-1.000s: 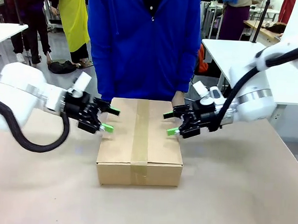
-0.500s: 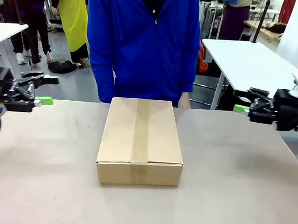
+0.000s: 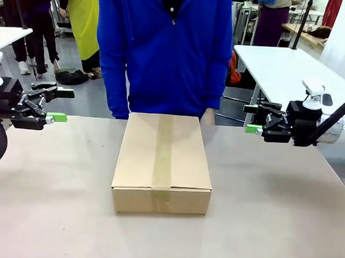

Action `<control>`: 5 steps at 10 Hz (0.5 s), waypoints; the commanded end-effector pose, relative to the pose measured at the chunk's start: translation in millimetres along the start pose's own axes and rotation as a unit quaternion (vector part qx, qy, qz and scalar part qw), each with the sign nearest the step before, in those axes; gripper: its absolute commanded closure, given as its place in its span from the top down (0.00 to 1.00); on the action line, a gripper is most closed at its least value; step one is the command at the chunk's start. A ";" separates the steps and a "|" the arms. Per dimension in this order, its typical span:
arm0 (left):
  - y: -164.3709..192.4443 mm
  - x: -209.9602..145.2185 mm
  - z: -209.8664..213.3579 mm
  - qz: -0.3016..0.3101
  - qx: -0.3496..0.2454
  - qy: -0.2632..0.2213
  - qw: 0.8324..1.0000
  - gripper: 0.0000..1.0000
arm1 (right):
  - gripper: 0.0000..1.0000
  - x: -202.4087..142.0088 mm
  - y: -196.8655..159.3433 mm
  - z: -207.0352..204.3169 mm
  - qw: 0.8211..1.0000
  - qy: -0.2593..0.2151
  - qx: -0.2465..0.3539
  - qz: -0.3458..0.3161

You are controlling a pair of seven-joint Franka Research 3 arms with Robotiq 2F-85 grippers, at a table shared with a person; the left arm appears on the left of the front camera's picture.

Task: Pack the gift set into the box.
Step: Press and hold the closed box until the human finishes sealing it.

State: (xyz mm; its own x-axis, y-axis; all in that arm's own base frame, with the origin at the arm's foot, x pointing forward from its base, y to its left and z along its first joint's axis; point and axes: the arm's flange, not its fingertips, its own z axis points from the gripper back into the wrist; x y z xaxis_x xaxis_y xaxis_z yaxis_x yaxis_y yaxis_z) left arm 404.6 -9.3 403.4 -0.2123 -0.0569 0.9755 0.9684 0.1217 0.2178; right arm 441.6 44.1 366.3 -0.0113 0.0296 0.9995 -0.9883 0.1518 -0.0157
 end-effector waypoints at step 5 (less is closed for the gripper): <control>0.4 2.5 4.0 0.000 0.003 -0.007 1.000 1.00 | 1.00 2.9 -5.2 8.3 1.000 0.007 -0.005 -0.005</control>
State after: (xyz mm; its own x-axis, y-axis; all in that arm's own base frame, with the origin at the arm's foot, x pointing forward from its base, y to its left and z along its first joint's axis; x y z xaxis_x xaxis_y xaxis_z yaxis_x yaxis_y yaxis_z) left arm 404.8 -7.4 403.1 -0.2112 -0.0573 0.9758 0.9680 0.1260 0.2169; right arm 443.5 36.1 366.8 -0.0123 0.0306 0.9995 -0.9857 0.1675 -0.0173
